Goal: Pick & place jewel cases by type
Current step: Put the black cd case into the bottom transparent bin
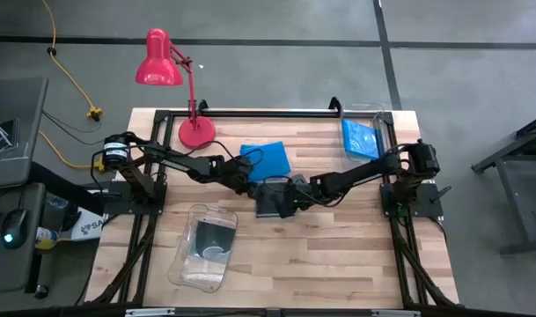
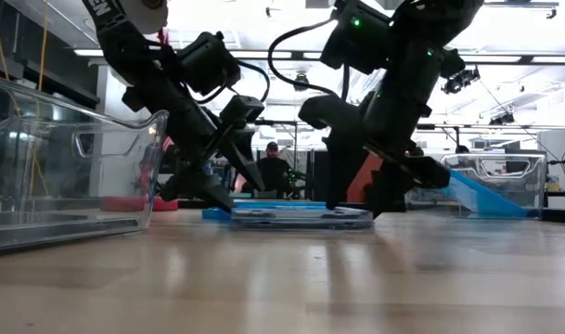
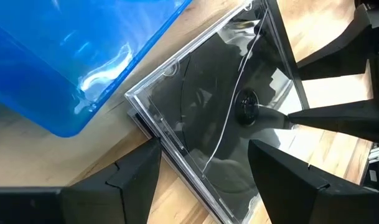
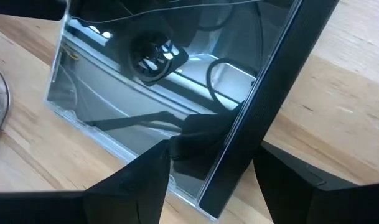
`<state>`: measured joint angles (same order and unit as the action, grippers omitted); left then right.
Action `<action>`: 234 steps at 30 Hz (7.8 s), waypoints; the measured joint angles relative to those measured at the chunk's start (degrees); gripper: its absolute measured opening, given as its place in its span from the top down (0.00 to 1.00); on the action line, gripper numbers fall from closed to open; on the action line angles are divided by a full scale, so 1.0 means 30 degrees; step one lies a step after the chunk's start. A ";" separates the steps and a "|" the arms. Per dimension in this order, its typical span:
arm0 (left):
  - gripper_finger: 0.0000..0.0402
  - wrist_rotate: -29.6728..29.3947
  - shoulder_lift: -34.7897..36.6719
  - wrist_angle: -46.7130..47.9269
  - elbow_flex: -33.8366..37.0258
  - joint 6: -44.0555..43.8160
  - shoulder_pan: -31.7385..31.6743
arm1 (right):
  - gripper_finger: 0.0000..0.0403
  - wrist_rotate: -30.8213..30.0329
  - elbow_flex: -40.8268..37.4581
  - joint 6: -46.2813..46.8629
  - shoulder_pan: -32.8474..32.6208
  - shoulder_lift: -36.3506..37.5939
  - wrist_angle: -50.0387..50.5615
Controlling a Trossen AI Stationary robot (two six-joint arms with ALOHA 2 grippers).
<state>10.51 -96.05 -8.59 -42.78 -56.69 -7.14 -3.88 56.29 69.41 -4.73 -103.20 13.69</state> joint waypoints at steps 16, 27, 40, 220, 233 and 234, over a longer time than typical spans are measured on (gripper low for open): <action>0.41 0.0054 0.0007 0.0066 0.0015 0.0373 -0.0015 | 0.48 0.0178 -0.0036 -0.0073 0.0000 0.0856 -0.0632; 0.41 0.0066 0.0015 0.0209 0.0015 0.0380 -0.0015 | 0.48 -0.0097 0.0000 -0.0189 0.0044 0.1732 -0.0522; 0.41 0.0152 0.0015 0.0216 0.0015 0.0373 -0.0008 | 0.48 -0.0793 0.0029 -0.0291 0.0058 0.2606 -0.0458; 0.41 -0.1549 -0.0146 0.0881 0.0000 0.9772 0.0145 | 0.44 -0.2717 0.0029 -0.0073 0.0437 0.1625 0.3629; 0.41 -0.0175 -0.1492 -0.1307 -0.0058 0.9655 0.0123 | 0.44 -0.2586 0.0022 -0.0124 0.0437 0.1625 0.3162; 0.41 -0.0198 -0.1494 -0.1302 -0.0058 0.9662 0.0128 | 0.44 -0.2593 0.0022 -0.0110 0.0437 0.1625 0.3377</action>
<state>9.92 -100.53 -12.50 -42.96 -27.70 -6.75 -11.66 56.36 69.08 -3.42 -98.32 23.82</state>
